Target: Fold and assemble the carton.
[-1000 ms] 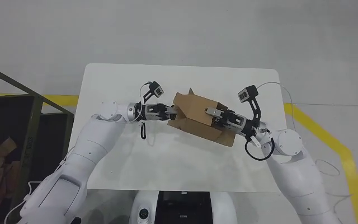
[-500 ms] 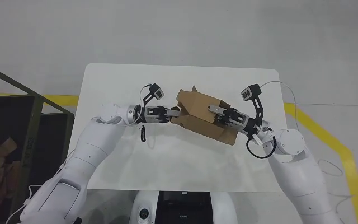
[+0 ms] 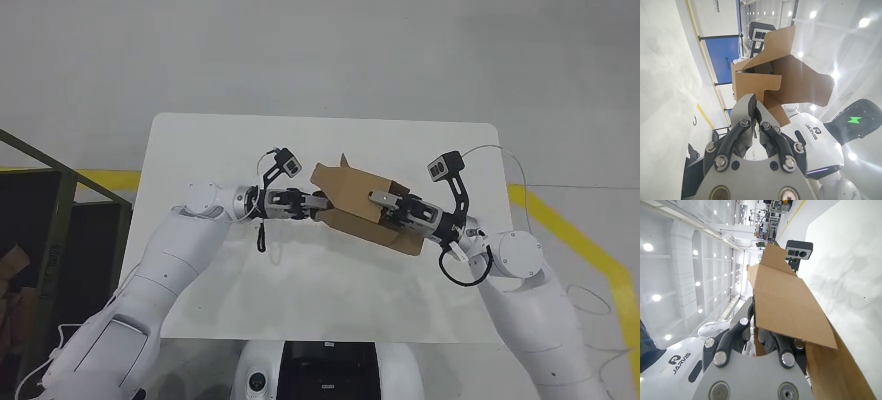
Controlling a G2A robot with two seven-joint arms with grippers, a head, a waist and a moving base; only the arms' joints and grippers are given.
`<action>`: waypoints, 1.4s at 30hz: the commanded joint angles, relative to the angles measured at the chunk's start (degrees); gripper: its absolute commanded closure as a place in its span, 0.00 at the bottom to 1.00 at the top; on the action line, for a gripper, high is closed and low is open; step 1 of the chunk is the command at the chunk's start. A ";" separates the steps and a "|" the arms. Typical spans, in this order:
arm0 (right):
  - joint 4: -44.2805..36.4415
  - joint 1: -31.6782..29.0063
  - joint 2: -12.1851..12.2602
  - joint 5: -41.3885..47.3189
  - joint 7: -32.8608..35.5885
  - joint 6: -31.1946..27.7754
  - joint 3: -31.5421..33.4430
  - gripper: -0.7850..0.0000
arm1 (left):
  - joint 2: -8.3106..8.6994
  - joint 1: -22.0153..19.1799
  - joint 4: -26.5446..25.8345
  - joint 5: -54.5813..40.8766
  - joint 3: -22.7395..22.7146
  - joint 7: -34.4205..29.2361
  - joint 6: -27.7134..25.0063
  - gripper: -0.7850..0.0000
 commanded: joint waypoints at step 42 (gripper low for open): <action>-1.32 -1.88 0.25 1.28 -1.11 -0.58 1.40 1.00 | -1.87 -2.42 0.88 0.43 -1.00 -2.19 -0.53 0.00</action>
